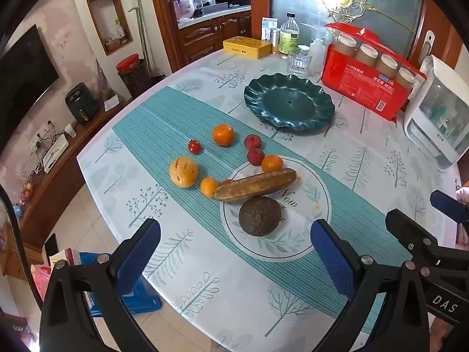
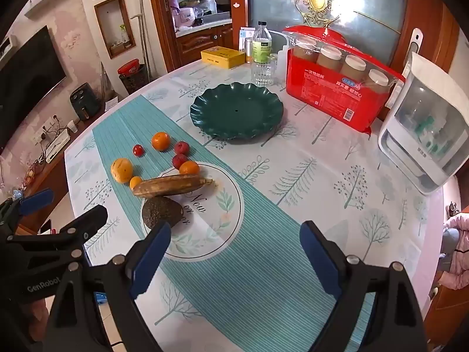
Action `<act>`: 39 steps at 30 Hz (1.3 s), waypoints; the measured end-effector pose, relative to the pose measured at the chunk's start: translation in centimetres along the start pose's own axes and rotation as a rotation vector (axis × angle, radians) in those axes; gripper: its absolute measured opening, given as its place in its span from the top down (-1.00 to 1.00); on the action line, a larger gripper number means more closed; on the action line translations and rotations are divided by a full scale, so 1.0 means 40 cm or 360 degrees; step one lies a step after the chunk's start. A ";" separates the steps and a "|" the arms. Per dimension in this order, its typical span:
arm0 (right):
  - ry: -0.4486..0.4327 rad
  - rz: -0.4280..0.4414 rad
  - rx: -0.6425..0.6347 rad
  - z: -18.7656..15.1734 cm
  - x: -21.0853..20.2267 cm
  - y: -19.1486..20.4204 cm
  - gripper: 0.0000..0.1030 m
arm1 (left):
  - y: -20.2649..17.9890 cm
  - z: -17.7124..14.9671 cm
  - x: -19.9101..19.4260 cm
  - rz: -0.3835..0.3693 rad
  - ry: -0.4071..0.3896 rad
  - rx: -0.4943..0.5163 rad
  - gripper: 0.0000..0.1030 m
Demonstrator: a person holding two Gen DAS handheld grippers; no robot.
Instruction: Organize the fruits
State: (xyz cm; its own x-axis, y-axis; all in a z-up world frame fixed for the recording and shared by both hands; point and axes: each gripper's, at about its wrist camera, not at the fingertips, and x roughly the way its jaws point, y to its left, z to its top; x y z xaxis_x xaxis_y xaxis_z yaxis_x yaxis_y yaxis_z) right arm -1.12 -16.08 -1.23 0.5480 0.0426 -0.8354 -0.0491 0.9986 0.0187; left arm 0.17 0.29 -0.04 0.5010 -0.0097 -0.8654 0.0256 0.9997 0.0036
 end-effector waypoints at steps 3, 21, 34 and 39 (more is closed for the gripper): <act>0.0010 -0.0007 0.0003 -0.001 0.001 -0.001 -0.75 | -0.005 -0.009 -0.009 0.0060 -0.0058 0.0025 -0.98; 0.0013 0.0001 -0.0009 -0.002 0.005 0.015 -0.75 | 0.001 -0.010 0.020 -0.0012 0.0069 -0.0026 -0.95; 0.0020 0.0009 -0.0019 0.005 0.014 0.008 -0.75 | 0.014 -0.011 0.006 -0.0025 -0.0037 -0.0117 -0.95; 0.0013 0.0012 -0.0016 0.006 0.010 0.007 -0.75 | 0.025 -0.009 0.007 -0.0045 -0.0038 -0.0134 -0.95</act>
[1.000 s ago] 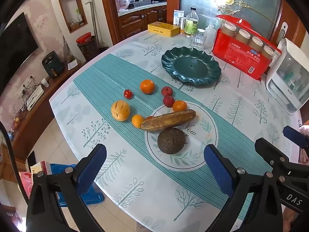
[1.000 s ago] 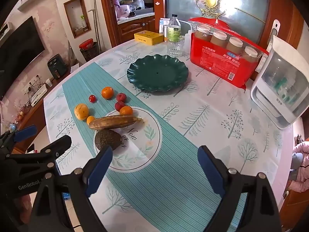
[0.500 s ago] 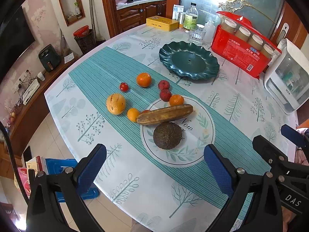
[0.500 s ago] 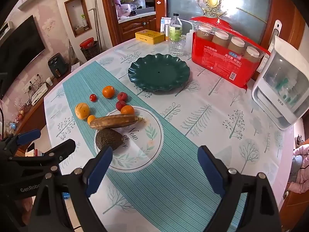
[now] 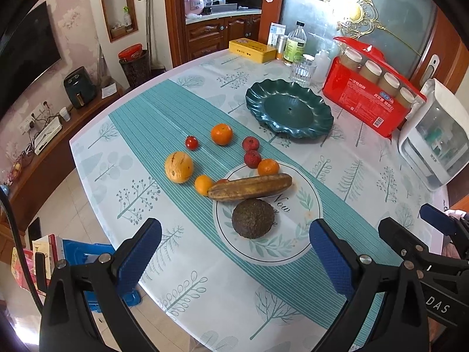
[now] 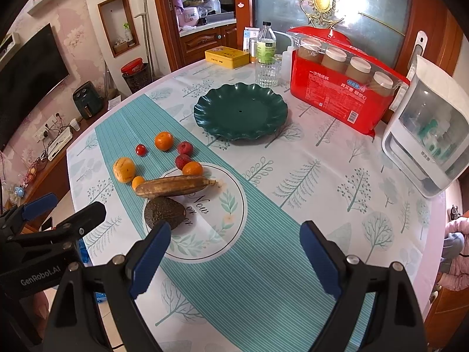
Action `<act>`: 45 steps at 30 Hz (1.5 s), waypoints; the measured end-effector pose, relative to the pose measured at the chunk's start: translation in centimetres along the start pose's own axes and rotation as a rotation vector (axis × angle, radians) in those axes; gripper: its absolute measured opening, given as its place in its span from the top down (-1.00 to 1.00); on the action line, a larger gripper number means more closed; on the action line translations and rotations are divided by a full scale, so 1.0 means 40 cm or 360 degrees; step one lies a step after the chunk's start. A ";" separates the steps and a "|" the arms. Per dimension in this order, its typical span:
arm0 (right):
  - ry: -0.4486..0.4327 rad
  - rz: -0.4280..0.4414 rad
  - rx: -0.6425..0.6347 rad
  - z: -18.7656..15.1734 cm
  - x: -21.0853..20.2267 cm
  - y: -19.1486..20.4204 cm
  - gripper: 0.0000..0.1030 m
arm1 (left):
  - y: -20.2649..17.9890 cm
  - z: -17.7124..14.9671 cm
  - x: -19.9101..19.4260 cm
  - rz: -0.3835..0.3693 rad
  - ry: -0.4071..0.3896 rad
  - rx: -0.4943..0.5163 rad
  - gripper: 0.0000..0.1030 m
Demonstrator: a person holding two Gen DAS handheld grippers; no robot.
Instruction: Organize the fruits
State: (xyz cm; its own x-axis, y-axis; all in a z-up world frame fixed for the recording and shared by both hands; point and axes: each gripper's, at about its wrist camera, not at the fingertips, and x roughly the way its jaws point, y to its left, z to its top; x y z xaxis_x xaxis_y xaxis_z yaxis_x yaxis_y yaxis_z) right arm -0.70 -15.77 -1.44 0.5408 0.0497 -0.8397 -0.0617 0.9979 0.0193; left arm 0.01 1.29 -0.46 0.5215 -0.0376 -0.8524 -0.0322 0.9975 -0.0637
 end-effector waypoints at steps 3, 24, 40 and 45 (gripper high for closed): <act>-0.0001 0.0002 -0.0001 0.000 -0.002 0.000 -0.75 | 0.004 -0.003 -0.003 0.0009 -0.0012 -0.0013 -0.95; -0.0027 0.0018 -0.0037 0.007 -0.021 0.020 -0.75 | 0.018 -0.014 -0.029 0.0029 -0.0026 0.0007 -0.95; -0.0053 0.0026 -0.0036 0.011 -0.044 0.029 -0.75 | 0.031 -0.014 -0.044 0.0030 -0.0004 -0.0033 -0.95; -0.0056 0.0026 -0.0037 0.009 -0.047 0.031 -0.75 | 0.035 -0.014 -0.052 0.0028 -0.0009 -0.0029 -0.95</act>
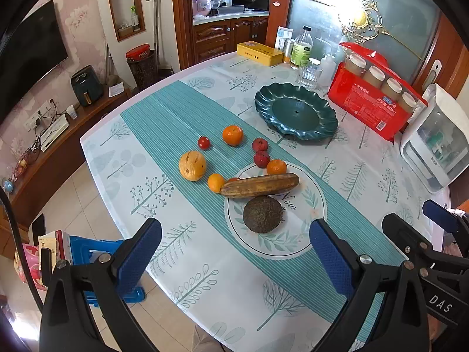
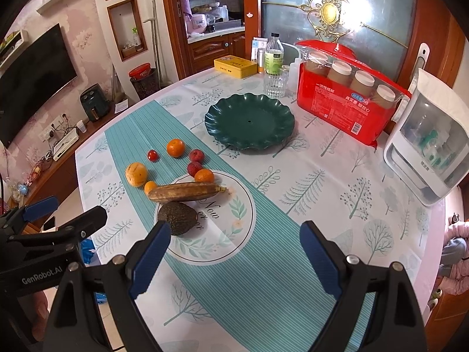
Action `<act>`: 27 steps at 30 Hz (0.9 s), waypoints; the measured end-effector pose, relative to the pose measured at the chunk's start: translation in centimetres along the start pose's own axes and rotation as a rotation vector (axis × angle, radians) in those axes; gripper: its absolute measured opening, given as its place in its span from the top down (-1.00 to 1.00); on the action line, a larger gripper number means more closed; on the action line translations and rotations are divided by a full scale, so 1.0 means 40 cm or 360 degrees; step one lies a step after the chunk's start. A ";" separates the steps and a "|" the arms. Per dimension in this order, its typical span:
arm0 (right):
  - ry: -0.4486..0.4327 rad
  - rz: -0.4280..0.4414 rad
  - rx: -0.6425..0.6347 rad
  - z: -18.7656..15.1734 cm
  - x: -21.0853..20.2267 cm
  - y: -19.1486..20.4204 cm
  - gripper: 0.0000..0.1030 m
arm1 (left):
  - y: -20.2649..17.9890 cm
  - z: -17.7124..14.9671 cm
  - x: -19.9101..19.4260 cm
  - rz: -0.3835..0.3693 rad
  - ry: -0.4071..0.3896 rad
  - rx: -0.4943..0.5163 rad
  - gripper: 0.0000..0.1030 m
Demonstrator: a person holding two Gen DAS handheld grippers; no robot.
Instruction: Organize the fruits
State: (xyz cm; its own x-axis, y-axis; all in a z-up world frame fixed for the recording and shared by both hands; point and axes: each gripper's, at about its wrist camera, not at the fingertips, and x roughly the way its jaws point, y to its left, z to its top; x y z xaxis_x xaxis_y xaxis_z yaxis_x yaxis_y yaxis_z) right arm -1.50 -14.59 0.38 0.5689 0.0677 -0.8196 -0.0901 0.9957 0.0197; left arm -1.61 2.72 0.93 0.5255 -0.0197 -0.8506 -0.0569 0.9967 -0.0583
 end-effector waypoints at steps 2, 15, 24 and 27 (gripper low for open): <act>-0.0003 -0.0001 -0.0002 0.000 -0.003 0.002 -0.75 | 0.000 0.000 -0.001 0.0001 0.0000 0.0000 -0.95; -0.0003 -0.0001 -0.0006 -0.003 -0.002 0.004 -0.75 | 0.006 -0.007 -0.015 0.0050 0.0006 0.0041 -0.95; 0.0024 0.0001 -0.0012 -0.009 0.013 0.015 -0.75 | 0.017 -0.003 0.008 0.0054 0.0041 0.0040 -0.95; 0.0038 0.0006 -0.0022 -0.007 0.024 0.018 -0.75 | 0.022 -0.001 0.018 0.0044 0.0049 0.0032 -0.95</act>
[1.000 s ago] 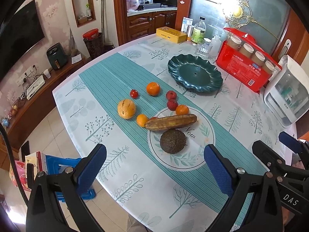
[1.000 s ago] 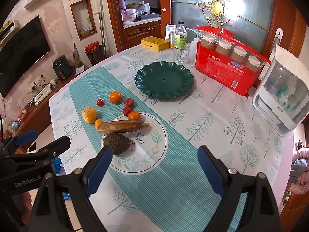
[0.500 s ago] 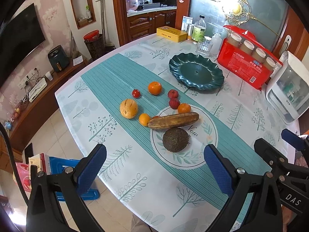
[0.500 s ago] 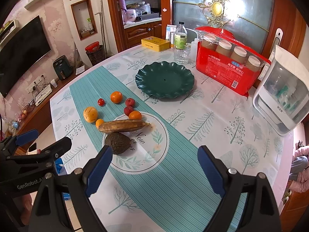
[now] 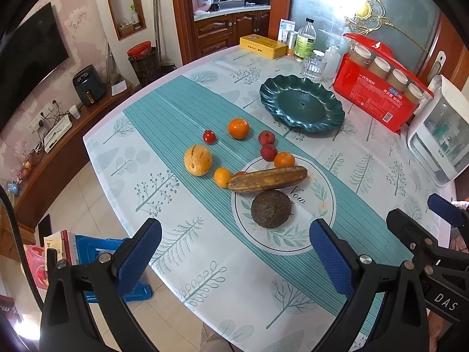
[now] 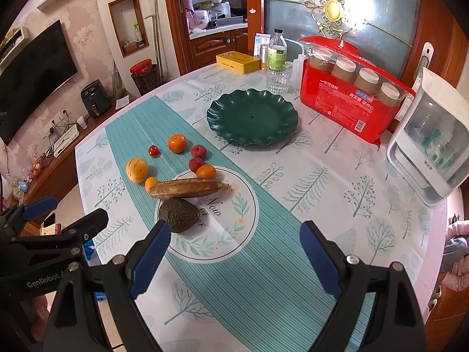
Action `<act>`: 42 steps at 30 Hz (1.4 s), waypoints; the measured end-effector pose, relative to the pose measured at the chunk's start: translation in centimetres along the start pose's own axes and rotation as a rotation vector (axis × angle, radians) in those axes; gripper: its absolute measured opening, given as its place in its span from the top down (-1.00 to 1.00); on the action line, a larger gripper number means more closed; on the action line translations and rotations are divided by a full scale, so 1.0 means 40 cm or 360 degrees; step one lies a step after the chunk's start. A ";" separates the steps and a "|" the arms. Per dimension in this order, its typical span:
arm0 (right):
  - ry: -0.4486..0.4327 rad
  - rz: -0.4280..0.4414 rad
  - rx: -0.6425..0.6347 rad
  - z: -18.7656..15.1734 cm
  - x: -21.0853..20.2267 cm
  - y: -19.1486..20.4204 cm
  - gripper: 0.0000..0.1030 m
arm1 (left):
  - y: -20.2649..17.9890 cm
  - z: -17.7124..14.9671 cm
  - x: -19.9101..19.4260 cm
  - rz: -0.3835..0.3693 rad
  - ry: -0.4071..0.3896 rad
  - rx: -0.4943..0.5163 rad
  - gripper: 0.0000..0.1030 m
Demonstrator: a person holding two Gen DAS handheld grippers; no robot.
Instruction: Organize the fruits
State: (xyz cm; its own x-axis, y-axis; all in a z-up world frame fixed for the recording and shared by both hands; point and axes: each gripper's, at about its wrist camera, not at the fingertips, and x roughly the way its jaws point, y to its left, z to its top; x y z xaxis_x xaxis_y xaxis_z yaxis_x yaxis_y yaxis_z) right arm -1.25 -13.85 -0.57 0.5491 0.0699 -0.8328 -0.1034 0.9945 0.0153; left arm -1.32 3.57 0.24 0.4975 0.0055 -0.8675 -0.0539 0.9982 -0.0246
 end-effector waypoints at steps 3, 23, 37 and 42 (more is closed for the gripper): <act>0.0018 0.0005 -0.0008 0.004 0.013 0.002 -0.75 | 0.001 0.002 0.011 0.0005 0.0006 0.0001 -0.95; 0.0174 0.0100 -0.0155 0.037 0.178 0.103 -0.75 | 0.183 0.022 0.168 0.0125 0.0055 -0.0081 -0.95; 0.0438 0.0159 -0.0127 0.026 0.422 0.174 -0.75 | 0.262 0.118 0.371 0.0112 0.0186 -0.0013 -0.95; 0.0498 0.0210 -0.0115 0.019 0.472 0.193 -0.75 | 0.252 0.166 0.435 0.0075 0.0214 0.0024 -0.95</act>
State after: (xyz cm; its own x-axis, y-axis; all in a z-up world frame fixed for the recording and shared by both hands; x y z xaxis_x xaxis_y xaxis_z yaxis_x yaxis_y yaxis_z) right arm 8.96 -4.79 -15.76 0.2472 0.1591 -0.9558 -0.2209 0.9697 0.1043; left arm 12.54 14.14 -11.80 0.3739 0.0454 -0.9264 -0.0608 0.9979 0.0244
